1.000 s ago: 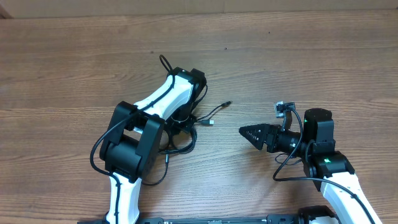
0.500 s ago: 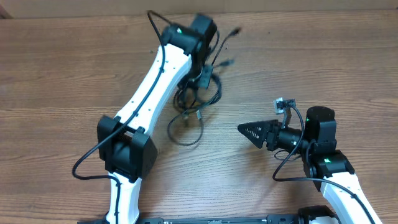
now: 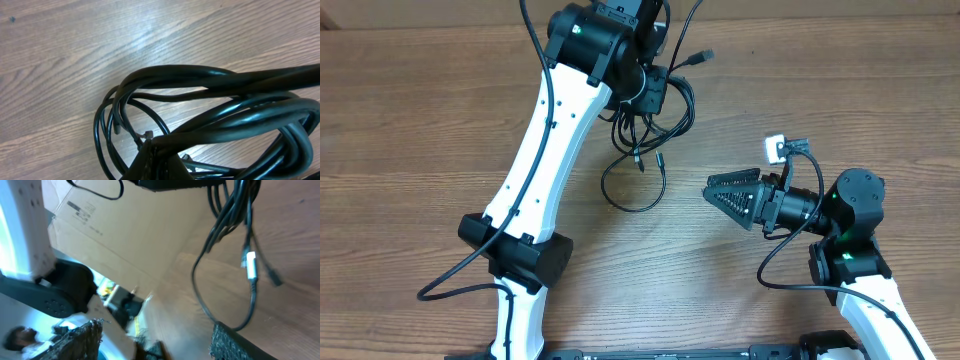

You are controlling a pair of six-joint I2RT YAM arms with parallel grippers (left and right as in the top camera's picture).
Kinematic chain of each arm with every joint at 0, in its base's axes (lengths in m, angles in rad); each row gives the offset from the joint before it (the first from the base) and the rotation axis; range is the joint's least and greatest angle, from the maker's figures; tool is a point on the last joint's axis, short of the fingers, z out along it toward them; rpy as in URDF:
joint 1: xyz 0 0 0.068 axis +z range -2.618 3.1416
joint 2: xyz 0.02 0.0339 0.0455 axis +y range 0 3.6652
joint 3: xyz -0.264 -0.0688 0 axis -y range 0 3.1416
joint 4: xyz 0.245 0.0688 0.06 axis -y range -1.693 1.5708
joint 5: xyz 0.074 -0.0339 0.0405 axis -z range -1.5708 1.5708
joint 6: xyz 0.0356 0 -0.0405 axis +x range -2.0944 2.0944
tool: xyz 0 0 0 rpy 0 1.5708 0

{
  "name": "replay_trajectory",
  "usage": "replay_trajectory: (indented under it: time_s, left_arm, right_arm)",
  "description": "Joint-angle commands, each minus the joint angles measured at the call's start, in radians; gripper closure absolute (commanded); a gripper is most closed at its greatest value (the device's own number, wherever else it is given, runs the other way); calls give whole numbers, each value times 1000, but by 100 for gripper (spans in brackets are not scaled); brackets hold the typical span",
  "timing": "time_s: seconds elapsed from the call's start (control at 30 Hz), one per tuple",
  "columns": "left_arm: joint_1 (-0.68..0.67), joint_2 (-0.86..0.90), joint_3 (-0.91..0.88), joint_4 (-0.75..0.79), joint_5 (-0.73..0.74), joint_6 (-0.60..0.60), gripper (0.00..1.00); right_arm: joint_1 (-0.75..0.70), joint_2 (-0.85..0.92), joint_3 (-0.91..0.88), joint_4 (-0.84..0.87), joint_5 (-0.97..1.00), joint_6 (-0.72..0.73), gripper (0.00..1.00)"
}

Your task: Untangle cables

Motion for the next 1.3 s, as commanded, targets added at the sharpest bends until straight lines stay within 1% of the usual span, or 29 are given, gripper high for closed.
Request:
replay_trajectory:
  time_s: [0.0, 0.13, 0.23, 0.37, 0.43, 0.47, 0.53, 0.63, 0.73, 0.83, 1.0, 1.27]
  left_arm:
    - [-3, -58, 32, 6, 20, 2, 96]
    - [-3, -82, 32, 4, 17, 2, 96]
    - [-3, -96, 32, 3, 18, 0, 96]
    - [-3, -108, 32, 5, 18, -40, 96]
    - [-3, -114, 32, 13, 12, -58, 96]
    - [-3, -116, 32, 19, -11, -90, 96]
    - [-5, -121, 32, 24, -90, -204, 96]
    - [-5, -129, 32, 23, -157, -358, 96]
    - [-6, -134, 32, 18, -170, -517, 96]
    - [-11, -135, 32, 18, -185, -650, 96]
    - [-32, -135, 32, 15, -198, -780, 96]
    - [-43, -135, 32, -25, -203, -922, 96]
  right_arm:
    - [6, -3, 105, -40, -33, 72, 30]
    - [6, -2, 220, -183, 0, 11, 26]
    - [6, -2, 309, -384, 80, -88, 25]
    - [7, -2, 397, -650, 200, -217, 25]
    - [7, -2, 420, -745, 247, -279, 25]
    - [7, -2, 427, -776, 268, -301, 25]
    - [7, -2, 431, -810, 298, -323, 25]
    - [7, -2, 431, -818, 318, -349, 25]
    - [9, -2, 431, -817, 331, -355, 25]
    - [13, -2, 431, -818, 330, -364, 25]
    - [18, -2, 431, -832, 330, -377, 25]
    - [18, -2, 431, -866, 314, -378, 26]
